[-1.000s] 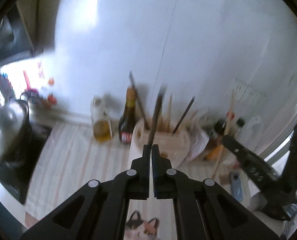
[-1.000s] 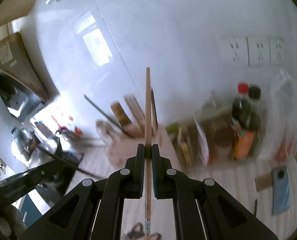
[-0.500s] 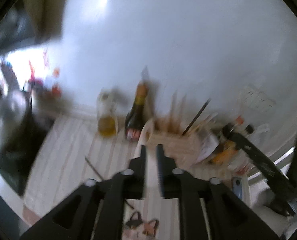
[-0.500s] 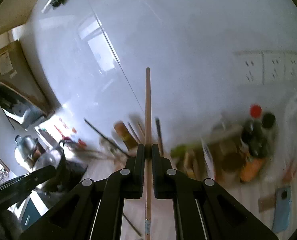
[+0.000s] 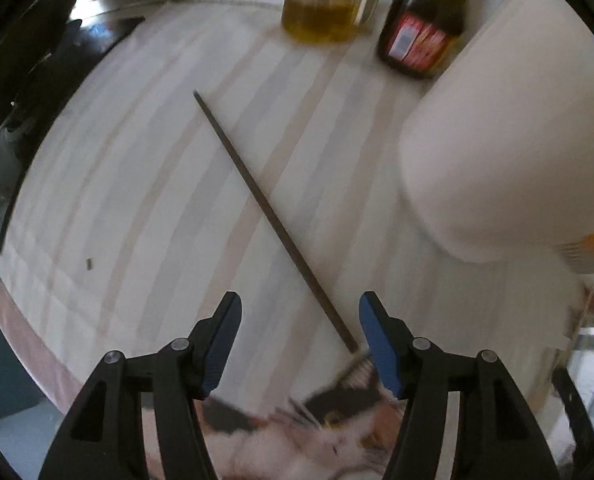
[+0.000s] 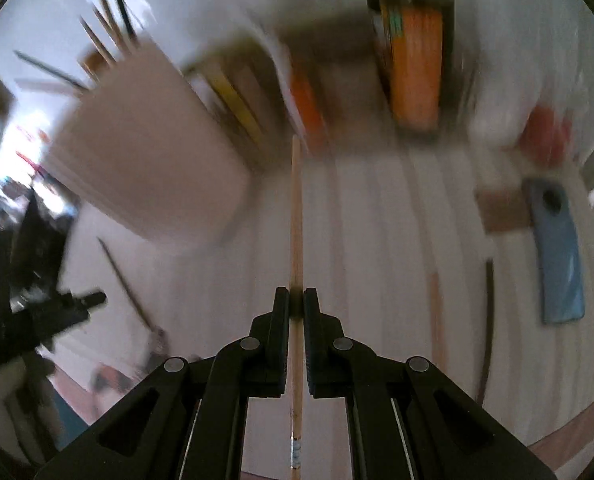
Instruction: Organize utensils
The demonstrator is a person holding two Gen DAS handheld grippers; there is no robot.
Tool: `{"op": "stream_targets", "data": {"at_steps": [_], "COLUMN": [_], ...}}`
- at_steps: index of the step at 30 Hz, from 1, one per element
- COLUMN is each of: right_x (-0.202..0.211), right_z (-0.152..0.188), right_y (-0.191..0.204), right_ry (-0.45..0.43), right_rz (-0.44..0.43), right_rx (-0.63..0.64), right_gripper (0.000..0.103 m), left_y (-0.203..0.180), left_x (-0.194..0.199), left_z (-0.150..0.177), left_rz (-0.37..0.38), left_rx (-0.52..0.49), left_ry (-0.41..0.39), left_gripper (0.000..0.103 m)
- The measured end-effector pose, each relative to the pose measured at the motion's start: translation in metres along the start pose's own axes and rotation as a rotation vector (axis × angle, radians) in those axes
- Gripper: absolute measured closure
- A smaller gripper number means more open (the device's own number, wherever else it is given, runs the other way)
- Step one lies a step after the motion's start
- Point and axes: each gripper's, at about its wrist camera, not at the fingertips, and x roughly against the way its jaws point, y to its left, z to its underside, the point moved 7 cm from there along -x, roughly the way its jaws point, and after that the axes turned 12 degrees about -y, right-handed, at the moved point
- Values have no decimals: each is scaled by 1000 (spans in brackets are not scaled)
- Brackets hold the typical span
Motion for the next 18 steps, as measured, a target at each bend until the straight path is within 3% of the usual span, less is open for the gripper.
{"op": "stream_targets", "data": {"at_steps": [4,7,9,14,18], "right_x": [-33,-49,-53,-60,-57], "right_z": [25,36,39,48,60], "right_y": [-6,-6,-6,-7,-7], "right_ry": [85,131,153,205,244], "right_rz": [30,50,60,69,63], "right_rx": [21,55,69,102,134], "right_gripper": [96,96,96,96,96], "left_y": [-5,-18,-27,-33,-33], "left_x": [-25,-19,-16,1,22], "left_z": [2,0,5,44,96], "left_rz": [-65,-50,-48,-33,0], "left_rx": [-43,-106,-166,-282,-355], "left_ry": [-11,-57,-50,-32,22], "left_gripper": [49,90,98,99,99]}}
